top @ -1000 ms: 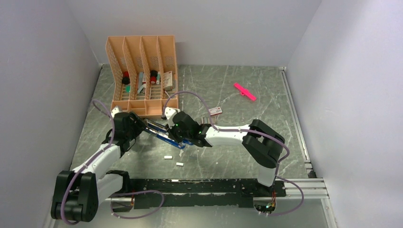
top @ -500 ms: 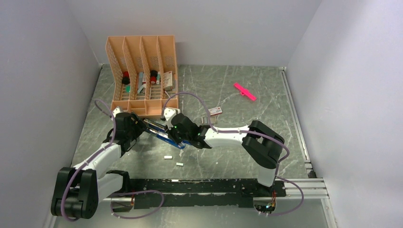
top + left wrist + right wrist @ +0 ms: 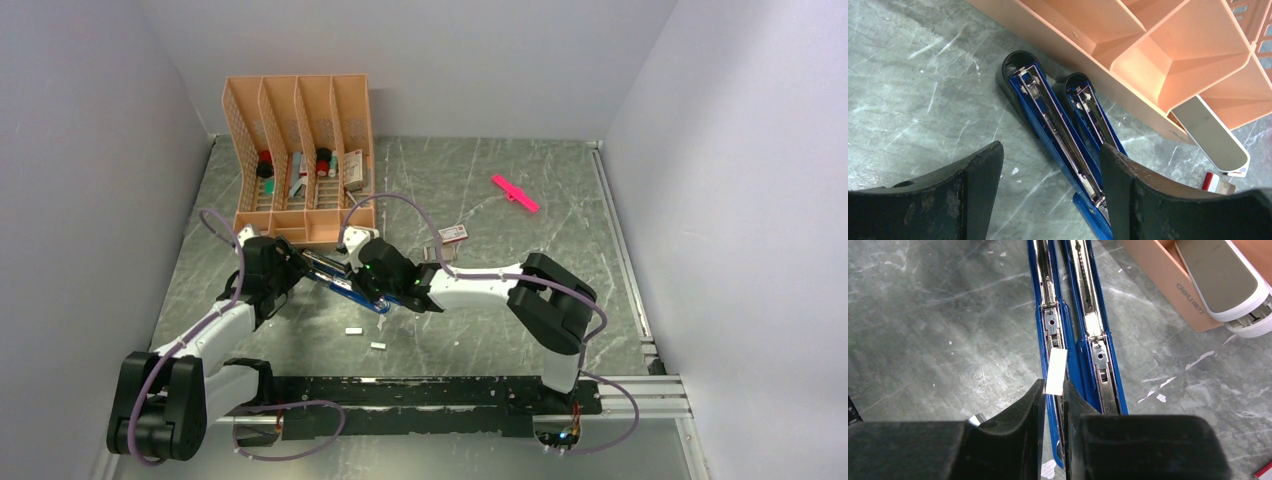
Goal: Load the staples into the stapler
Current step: Install the staple into the stapler.
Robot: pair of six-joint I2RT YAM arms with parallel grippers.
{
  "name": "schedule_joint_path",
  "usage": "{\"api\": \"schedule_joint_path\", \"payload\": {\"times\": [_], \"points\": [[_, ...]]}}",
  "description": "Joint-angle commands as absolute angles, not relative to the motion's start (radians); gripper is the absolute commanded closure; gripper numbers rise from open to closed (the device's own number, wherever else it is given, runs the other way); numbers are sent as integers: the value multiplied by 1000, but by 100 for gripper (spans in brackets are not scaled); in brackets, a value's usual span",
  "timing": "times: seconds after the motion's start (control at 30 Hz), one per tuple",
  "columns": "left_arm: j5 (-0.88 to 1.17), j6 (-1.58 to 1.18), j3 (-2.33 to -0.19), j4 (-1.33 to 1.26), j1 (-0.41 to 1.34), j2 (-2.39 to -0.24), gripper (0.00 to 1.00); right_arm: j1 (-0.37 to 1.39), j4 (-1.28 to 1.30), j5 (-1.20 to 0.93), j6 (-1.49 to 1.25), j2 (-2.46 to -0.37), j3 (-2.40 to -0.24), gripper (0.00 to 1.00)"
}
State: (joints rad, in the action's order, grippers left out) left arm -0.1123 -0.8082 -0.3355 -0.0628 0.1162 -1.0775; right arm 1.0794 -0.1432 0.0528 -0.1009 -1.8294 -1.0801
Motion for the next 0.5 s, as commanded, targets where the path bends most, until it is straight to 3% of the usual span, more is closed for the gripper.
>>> {"api": "schedule_joint_path", "payload": {"times": [0.0, 0.47], "points": [[-129, -795, -328, -96, 127, -1078, 25, 1082, -129, 51, -112, -1856, -1107, 100], [-130, -788, -327, -103, 135, -1082, 24, 1081, -104, 58, -124, -1866, -1108, 100]]}}
